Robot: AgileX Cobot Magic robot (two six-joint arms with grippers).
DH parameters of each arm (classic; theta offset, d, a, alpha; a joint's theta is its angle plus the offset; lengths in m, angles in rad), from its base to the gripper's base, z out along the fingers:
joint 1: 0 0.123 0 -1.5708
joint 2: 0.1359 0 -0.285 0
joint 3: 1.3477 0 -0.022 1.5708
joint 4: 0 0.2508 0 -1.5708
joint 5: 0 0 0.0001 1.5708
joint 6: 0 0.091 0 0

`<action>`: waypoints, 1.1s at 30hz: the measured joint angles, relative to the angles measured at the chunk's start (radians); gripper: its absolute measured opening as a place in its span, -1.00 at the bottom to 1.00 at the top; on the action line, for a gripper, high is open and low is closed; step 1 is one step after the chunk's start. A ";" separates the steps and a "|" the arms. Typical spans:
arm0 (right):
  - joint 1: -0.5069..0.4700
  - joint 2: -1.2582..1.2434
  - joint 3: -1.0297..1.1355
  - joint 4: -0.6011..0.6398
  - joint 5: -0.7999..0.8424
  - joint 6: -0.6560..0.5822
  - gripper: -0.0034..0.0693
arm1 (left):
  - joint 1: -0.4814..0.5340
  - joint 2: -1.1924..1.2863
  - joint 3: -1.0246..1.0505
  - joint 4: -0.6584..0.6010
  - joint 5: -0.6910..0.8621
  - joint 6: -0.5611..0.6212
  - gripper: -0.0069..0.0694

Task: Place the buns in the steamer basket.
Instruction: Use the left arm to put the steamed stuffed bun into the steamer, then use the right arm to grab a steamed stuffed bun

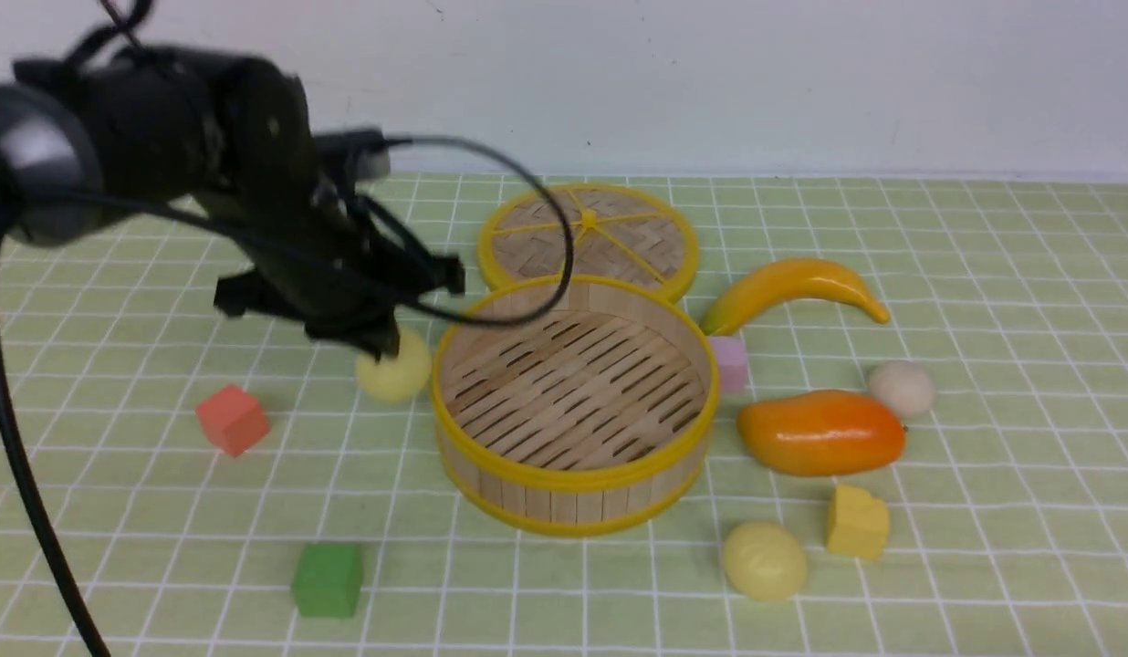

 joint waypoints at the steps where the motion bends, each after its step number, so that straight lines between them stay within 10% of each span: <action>1: 0.000 0.000 0.000 0.000 0.000 0.000 -0.24 | 0.000 -0.002 -0.014 -0.036 -0.011 0.013 -0.85; 18: 0.000 0.000 0.000 0.000 0.000 0.000 -0.24 | 0.000 0.184 -0.024 -0.290 -0.159 0.177 -0.74; 33: 0.000 0.000 0.000 0.000 0.000 0.000 -0.24 | 0.000 -0.056 -0.024 -0.196 -0.024 0.180 0.23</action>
